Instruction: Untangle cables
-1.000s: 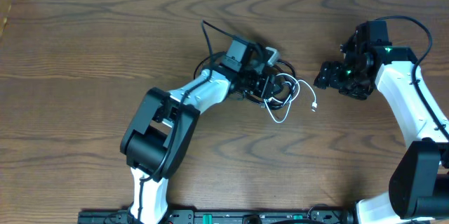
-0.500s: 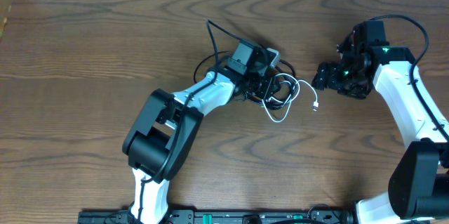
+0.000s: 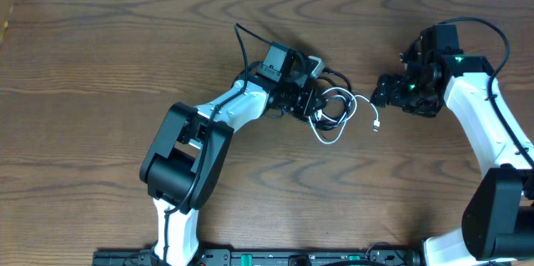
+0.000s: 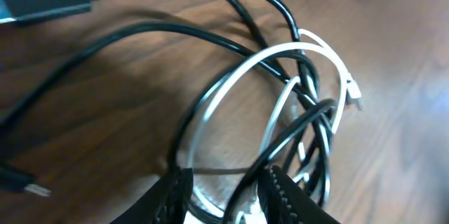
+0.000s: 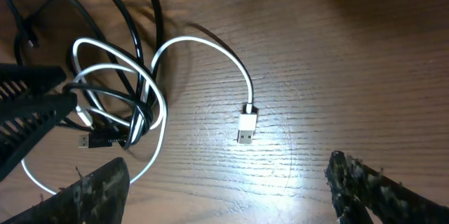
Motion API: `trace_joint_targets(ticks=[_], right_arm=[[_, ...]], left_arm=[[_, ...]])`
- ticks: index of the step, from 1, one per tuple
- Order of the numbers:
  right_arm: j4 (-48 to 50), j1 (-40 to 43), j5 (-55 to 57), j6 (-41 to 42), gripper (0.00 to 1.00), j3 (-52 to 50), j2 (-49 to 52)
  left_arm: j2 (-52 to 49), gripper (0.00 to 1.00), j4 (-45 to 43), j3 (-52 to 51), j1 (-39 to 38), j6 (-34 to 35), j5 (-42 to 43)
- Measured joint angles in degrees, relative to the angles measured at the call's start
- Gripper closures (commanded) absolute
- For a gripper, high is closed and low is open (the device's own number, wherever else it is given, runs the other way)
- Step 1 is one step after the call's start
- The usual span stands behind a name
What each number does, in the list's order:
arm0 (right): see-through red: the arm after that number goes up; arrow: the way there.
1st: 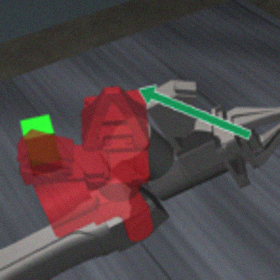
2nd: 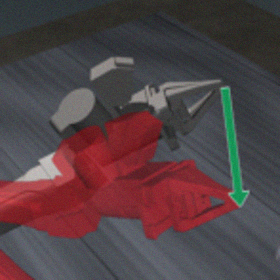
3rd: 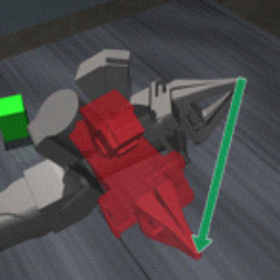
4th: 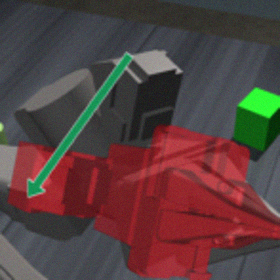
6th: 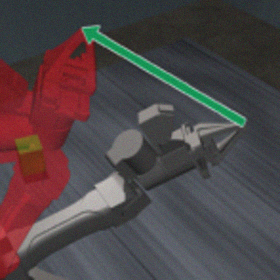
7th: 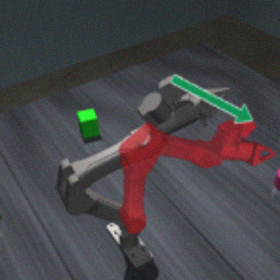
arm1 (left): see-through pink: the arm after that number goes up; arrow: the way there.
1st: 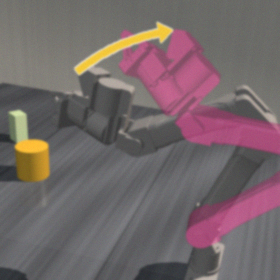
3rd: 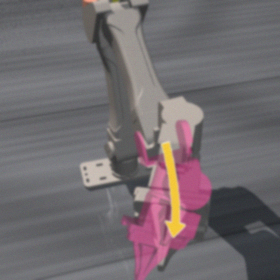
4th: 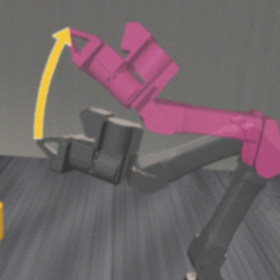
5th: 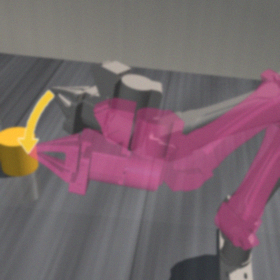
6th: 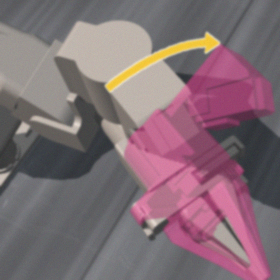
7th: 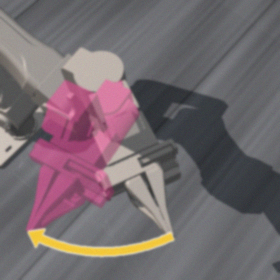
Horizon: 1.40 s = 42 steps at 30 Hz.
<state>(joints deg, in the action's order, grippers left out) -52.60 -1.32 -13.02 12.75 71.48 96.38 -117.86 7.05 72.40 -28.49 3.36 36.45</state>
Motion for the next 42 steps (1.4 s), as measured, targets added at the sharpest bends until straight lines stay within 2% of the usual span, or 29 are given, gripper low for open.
trace_joint_targets(ticks=[3,17,27,33,34,36,42], right_arm=[[0.0,0.0,0.0,-0.02,0.13,0.0,0.0],[-0.02,0.0,0.0,-0.02,0.12,0.0,0.0],[-0.07,0.0,0.0,-0.02,0.12,0.0,0.0],[-0.02,0.0,0.0,-0.02,0.12,0.0,0.0],[0.0,0.0,0.0,-0.02,0.12,0.0,0.0],[0.17,0.0,0.0,-0.02,0.12,0.0,0.0],[0.68,0.0,0.0,-0.02,0.13,0.0,0.0]], left_arm=[[0.0,0.67,-0.07,0.0,0.0,-0.31,-1.6],[-0.04,0.67,-3.04,0.0,0.48,-0.44,-6.86],[-1.81,0.67,-2.95,0.0,-6.21,-0.44,-6.58],[-1.84,0.66,-1.77,0.0,-6.97,-0.44,-6.25],[-1.84,0.6,-1.81,0.0,-6.91,-0.44,-6.14],[-1.84,0.55,-2.16,0.0,-6.93,-0.26,-6.12],[-1.84,0.53,-3.63,0.04,-9.11,-0.52,-9.57]])
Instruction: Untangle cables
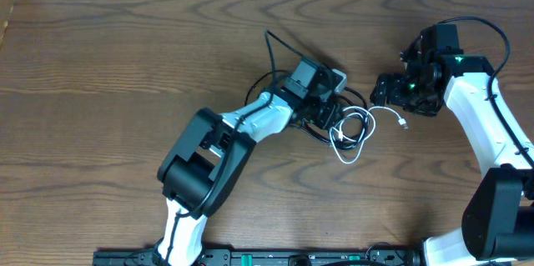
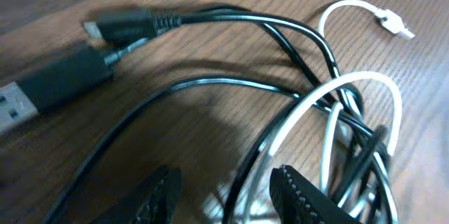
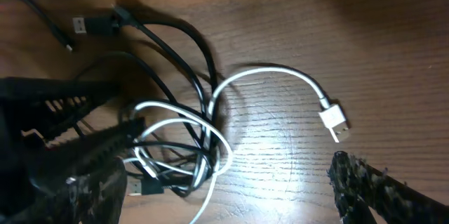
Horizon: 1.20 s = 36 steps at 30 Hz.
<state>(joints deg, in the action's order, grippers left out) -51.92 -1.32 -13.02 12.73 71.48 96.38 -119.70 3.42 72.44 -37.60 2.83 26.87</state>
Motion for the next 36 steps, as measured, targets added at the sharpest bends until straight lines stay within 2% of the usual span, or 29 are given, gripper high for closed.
trace_joint_targets(ticks=[6,9,10,16,18,19,22,29,36], right_arm=[[0.02,0.0,0.0,0.0,0.14,0.0,0.0],[-0.09,0.0,0.0,0.0,0.17,0.0,0.0],[-0.09,0.0,0.0,-0.02,0.18,0.0,0.0],[-0.13,0.0,-0.02,-0.02,0.21,0.0,0.0],[-0.11,0.0,-0.28,-0.13,0.28,0.0,0.0],[-0.11,0.0,-0.5,-0.33,0.38,0.0,0.0],[0.44,0.0,-3.74,-2.1,0.42,0.0,0.0],[3.1,-0.2,-18.51,-6.97,0.41,-0.02,-0.02],[7.87,-2.84,-27.26,-7.87,0.39,-0.02,-1.22]], left_arm=[[0.0,0.55,-0.55,0.48,-4.92,-0.11,-9.92],[-0.07,0.89,-0.48,0.57,-6.34,-0.09,-13.4],[-0.17,0.92,-0.5,0.61,-6.58,-0.2,-14.05],[-0.35,0.93,-0.2,0.76,-6.58,-0.13,-15.45],[0.39,0.93,2.19,0.83,-6.08,-0.13,-14.62],[0.94,0.93,3.63,0.83,-5.66,-0.11,-13.81],[5.11,0.92,9.11,0.74,-3.23,-0.13,-9.09],[23.58,0.93,16.83,0.85,4.96,-0.11,6.27],[25.79,0.92,21.29,0.9,9.2,-0.09,16.94]])
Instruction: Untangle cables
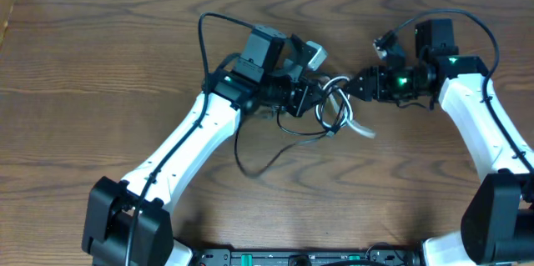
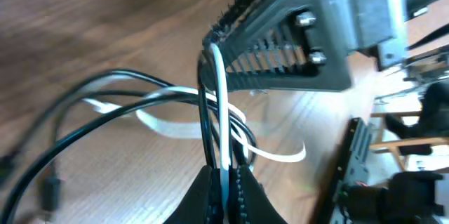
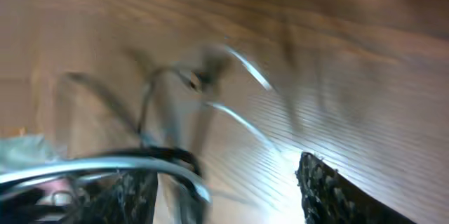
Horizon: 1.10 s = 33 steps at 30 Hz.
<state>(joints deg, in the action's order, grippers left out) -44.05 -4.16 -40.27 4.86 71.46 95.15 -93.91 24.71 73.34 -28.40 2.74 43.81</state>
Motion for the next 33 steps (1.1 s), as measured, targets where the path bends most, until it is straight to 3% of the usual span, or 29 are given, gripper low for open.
trace_joint_targets(ticks=[10,16,21,27,33], right_arm=[[1.51,-3.37,0.0,2.64,0.41,0.0,-0.74],[1.49,-9.94,10.51,11.1,0.48,0.0,-0.13],[-1.2,-13.33,23.47,23.41,0.53,0.0,2.54],[-3.21,-10.38,32.41,28.83,0.56,0.0,2.95],[-3.02,-4.09,32.15,23.26,0.65,0.0,2.95]], left_arm=[[-0.07,0.92,-1.99,0.0,4.24,1.36,4.22],[-0.07,0.93,-9.18,0.0,5.84,7.04,7.19],[0.15,0.93,-13.16,-0.02,7.54,13.51,10.08],[5.95,0.93,-15.15,-0.11,13.6,17.44,10.27],[14.36,0.92,-15.06,-0.11,22.23,18.32,6.62]])
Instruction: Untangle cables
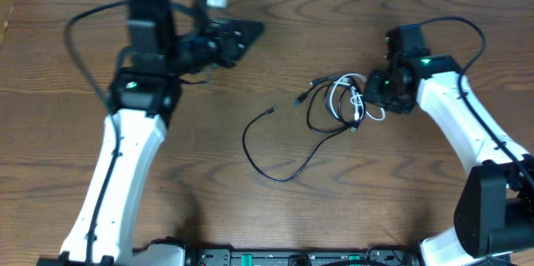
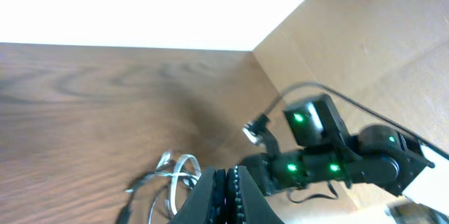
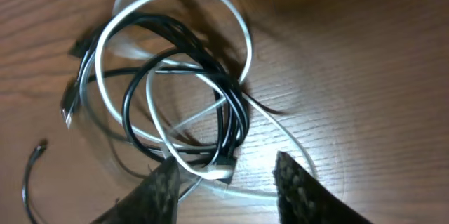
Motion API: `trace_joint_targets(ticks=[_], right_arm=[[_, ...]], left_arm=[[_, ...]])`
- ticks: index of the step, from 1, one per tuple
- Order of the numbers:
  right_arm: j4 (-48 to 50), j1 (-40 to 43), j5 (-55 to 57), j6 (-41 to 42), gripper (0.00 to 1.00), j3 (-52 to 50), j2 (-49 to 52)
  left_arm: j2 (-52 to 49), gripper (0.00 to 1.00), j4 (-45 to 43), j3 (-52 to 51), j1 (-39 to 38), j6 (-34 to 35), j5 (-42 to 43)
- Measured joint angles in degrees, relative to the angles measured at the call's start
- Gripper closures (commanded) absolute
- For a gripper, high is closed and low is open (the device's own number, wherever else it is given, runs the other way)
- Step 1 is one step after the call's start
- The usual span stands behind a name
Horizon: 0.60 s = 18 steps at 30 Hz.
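Observation:
A tangle of black and white cables point(image 1: 338, 103) lies on the table right of the middle. From it one black cable point(image 1: 284, 174) trails out to the lower left. My right gripper point(image 1: 370, 103) hovers just over the tangle's right side, open. In the right wrist view its fingers point(image 3: 163, 190) straddle a black plug point(image 3: 223, 166) and white loops of the tangle point(image 3: 231, 119). My left gripper point(image 1: 250, 28) is raised at the far left-centre, shut with nothing seen between its jaws point(image 2: 226, 185). From there it looks at the tangle point(image 2: 172, 171).
The wooden table point(image 1: 417, 208) ends at a white wall along the far edge. My right arm point(image 2: 330, 161), with green lights, shows in the left wrist view behind the cables. The black cable's free end point(image 1: 272, 112) lies left of the tangle.
My left gripper was shut on strands of the tangle beside the right gripper; now it is up at the far left holding nothing. The tangle lies on the table, one black cable spread out.
First my left gripper was open low over the tangle at mid-table, the right open beside a white plug. Then tangle and left gripper stood further right. Then the left was shut on strands, the right close by. Now the cables lie looser under the right gripper.

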<state>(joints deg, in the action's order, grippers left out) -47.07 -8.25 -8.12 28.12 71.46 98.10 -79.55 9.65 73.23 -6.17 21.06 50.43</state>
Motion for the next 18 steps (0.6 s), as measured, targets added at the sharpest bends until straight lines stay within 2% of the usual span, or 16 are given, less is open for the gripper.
trace_joint_targets(ticks=[5,7,10,12,13,18], right_arm=[[0.17,1.27,-5.73,-6.88,0.64,0.0,0.0],[0.59,1.27,-6.95,-7.76,0.59,0.0,0.0],[2.45,1.36,-8.31,-7.74,0.51,-0.02,0.0],[3.32,1.68,-8.98,-7.21,0.39,-0.02,0.0],[3.85,2.14,-9.35,-6.51,0.36,-0.02,0.0],[5.38,5.49,-11.82,-6.19,0.33,-0.02,0.0]], left_arm=[[-0.35,0.93,3.93,0.02,1.4,-0.74,-1.38],[-1.33,0.92,4.87,0.02,0.15,-1.73,-1.62],[-3.61,0.83,5.33,0.02,-3.13,-3.34,-1.99],[-5.81,0.75,5.35,0.02,-5.84,-4.31,-2.54],[-7.41,0.73,5.35,0.02,-7.41,-4.96,-2.91],[-14.99,0.62,3.65,0.02,-14.08,-8.22,-5.05]])
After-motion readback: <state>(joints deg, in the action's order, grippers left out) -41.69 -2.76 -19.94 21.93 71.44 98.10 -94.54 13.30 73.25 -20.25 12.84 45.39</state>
